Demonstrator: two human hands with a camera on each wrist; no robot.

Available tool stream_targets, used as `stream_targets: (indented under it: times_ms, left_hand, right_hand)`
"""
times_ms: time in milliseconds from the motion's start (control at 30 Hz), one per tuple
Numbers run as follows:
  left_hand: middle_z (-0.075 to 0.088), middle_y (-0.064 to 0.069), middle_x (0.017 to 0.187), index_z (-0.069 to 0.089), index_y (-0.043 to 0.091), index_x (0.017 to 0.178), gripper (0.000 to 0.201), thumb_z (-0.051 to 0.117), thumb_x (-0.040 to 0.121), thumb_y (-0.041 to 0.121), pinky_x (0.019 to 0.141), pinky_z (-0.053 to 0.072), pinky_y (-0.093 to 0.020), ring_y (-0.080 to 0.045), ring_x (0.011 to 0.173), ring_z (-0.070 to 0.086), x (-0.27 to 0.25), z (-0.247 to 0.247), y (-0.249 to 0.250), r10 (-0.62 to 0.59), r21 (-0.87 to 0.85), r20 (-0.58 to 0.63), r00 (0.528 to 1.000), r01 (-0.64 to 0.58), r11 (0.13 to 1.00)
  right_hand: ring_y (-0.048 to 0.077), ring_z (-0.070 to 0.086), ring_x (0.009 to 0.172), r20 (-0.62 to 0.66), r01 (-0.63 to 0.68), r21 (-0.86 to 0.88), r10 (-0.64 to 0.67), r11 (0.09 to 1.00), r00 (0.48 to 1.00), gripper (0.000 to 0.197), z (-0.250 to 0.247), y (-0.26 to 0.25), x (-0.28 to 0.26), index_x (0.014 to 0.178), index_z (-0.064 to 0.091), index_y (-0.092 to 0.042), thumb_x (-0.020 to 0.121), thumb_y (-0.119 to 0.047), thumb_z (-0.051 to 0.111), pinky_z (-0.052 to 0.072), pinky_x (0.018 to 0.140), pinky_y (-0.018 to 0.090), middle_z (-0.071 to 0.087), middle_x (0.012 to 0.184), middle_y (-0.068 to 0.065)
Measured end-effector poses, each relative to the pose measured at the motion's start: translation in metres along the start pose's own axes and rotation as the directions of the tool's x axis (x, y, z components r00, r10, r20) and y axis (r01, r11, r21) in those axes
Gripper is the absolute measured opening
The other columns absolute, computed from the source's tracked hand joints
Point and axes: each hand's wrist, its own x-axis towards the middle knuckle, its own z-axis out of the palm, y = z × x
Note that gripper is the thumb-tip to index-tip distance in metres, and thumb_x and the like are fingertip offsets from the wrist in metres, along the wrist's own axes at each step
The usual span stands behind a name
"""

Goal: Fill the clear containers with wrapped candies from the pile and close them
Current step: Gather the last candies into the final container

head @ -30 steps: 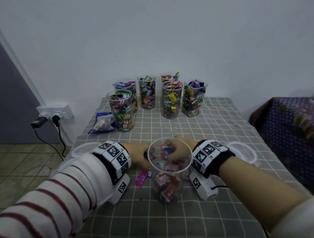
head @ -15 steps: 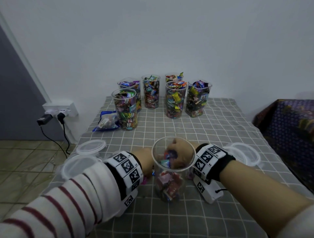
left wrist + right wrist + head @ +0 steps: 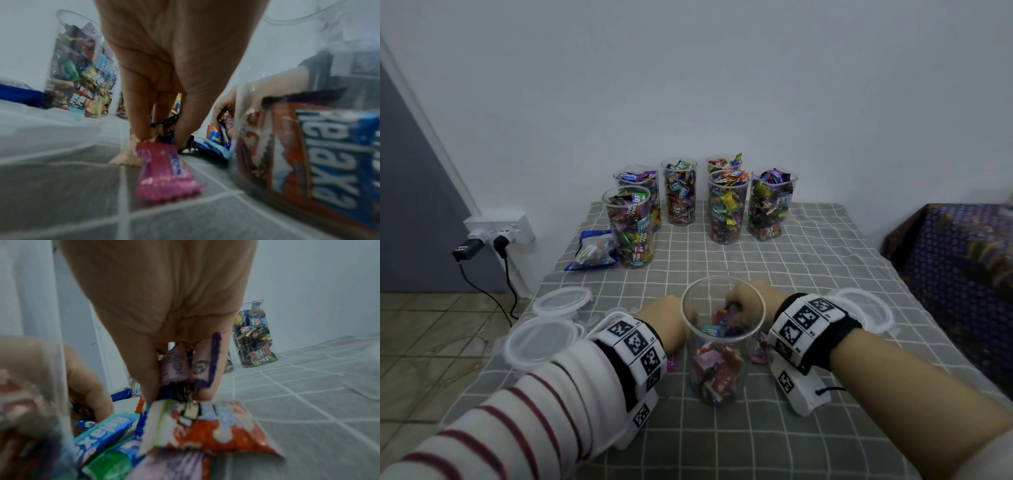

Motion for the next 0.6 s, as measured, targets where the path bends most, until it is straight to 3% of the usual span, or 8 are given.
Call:
stream_targets:
  times_ms: [167, 233, 333, 500, 600]
  left_hand:
    - [0.069, -0.008, 0.1, 0.07, 0.013, 0.102, 0.024, 0.05, 0.089, 0.017, 0.08, 0.052, -0.035, -0.027, 0.093, 0.064, -0.003, -0.004, -0.002, -0.012, -0.1, -0.049, 0.999, 0.007, 0.995]
    - [0.069, -0.006, 0.095, 0.071, 0.015, 0.097, 0.022, 0.052, 0.086, 0.019, 0.075, 0.051, -0.034, -0.027, 0.089, 0.065, -0.004, -0.007, -0.004, -0.045, -0.168, -0.097, 0.994, 0.029, 0.985]
    - [0.069, -0.007, 0.088, 0.07, 0.014, 0.091, 0.018, 0.054, 0.084, 0.015, 0.068, 0.048, -0.035, -0.027, 0.085, 0.064, -0.006, -0.014, -0.007, -0.094, -0.227, -0.134, 0.987, 0.061, 0.972]
    - [0.071, -0.005, 0.087, 0.072, 0.013, 0.094, 0.015, 0.058, 0.088, 0.013, 0.061, 0.039, -0.021, -0.016, 0.074, 0.06, -0.021, -0.033, -0.001, -0.105, -0.446, -0.243, 0.964, -0.014, 0.895]
    - [0.072, -0.008, 0.086, 0.071, 0.009, 0.096, 0.015, 0.059, 0.088, 0.012, 0.054, 0.04, -0.012, -0.016, 0.074, 0.063, -0.029, -0.04, 0.001, -0.131, -0.538, -0.287, 0.949, -0.047, 0.842]
  right_hand:
    - [0.03, 0.054, 0.113, -0.016, -0.018, -0.01, 0.018, 1.0, 1.0, 0.031, -0.007, 0.0, -0.009, 0.123, 0.057, -0.009, 0.095, -0.016, 0.049, 0.043, 0.088, 0.031, 0.058, 0.123, 0.013]
    - [0.029, 0.056, 0.107, -0.052, -0.028, 0.012, 0.028, 1.0, 0.998, 0.028, -0.009, 0.002, -0.012, 0.118, 0.06, -0.009, 0.094, -0.018, 0.048, 0.044, 0.081, 0.028, 0.062, 0.118, 0.012]
    - [0.02, 0.058, 0.084, -0.131, -0.044, 0.189, 0.07, 0.981, 0.989, 0.024, -0.013, 0.006, -0.019, 0.109, 0.065, -0.01, 0.093, -0.022, 0.052, 0.04, 0.059, 0.02, 0.067, 0.105, 0.009]
    - [0.014, 0.05, 0.073, -0.202, -0.044, 0.277, 0.103, 0.96, 0.974, 0.023, -0.017, 0.011, -0.028, 0.109, 0.066, -0.012, 0.095, -0.019, 0.05, 0.038, 0.054, 0.022, 0.057, 0.084, 0.001]
    - [0.007, 0.05, 0.057, -0.235, -0.054, 0.345, 0.142, 0.937, 0.961, 0.019, -0.018, 0.014, -0.031, 0.105, 0.067, -0.013, 0.095, -0.019, 0.051, 0.04, 0.043, 0.012, 0.054, 0.069, -0.006]
